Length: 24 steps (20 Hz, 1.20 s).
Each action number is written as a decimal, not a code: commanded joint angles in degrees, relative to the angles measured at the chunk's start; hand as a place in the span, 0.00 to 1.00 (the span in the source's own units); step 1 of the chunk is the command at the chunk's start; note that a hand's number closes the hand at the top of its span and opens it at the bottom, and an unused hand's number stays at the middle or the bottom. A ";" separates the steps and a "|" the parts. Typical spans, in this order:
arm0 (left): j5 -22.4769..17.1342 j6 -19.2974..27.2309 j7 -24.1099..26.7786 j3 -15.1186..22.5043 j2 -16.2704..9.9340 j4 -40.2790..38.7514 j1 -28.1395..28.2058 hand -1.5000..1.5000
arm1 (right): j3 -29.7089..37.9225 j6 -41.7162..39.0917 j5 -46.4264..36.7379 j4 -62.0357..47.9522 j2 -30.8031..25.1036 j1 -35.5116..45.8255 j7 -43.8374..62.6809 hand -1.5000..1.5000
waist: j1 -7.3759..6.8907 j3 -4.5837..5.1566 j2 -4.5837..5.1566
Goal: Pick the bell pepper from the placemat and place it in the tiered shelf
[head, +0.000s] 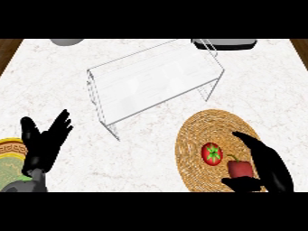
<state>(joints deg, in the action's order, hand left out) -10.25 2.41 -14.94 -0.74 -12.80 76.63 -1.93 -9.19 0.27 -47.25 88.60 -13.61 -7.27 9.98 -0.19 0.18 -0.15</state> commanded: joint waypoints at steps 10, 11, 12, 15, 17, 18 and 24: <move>1.77 0.16 -3.73 -0.46 0.62 4.49 0.78 0.50 | -3.32 2.38 -1.77 -2.59 -0.58 -2.98 -12.87 1.00 | 0.22 -0.20 0.07; -0.99 -1.97 -1.90 -3.31 -0.79 0.52 -0.79 0.50 | -10.99 -2.16 -5.77 0.92 4.09 -0.40 -5.70 1.00 | 0.08 -0.15 0.09; 0.26 -1.02 -2.12 -1.20 0.84 0.88 -1.48 0.50 | -15.42 -5.31 -7.29 1.45 7.08 2.56 -2.85 1.00 | -0.35 -0.11 0.11; 1.02 -0.59 -3.65 -0.20 0.93 1.49 -2.84 0.50 | -25.06 -12.80 -10.46 -2.01 11.98 7.62 -0.42 1.00 | -2.30 -0.08 0.31; 0.80 -1.61 -1.62 -0.59 0.90 -0.46 -1.77 0.50 | -31.74 -14.19 -8.52 -2.97 13.32 10.61 4.04 1.00 | -2.41 -0.09 0.39; -0.35 -2.76 -1.69 -1.63 -0.14 0.29 -1.37 0.50 | -34.06 -15.47 -8.06 -0.62 13.38 12.71 6.57 1.00 | -2.01 -0.10 0.17; -0.18 -0.77 -4.68 -2.10 0.31 2.23 -1.71 0.50 | -42.15 -8.89 0.28 16.23 13.56 16.32 18.82 1.00 | -0.27 -0.18 -0.11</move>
<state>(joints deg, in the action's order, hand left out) -9.83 0.94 -16.99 -2.21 -12.27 77.25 -2.91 -46.12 -9.79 -49.20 96.35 -0.85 6.21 22.02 -1.01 0.05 -0.08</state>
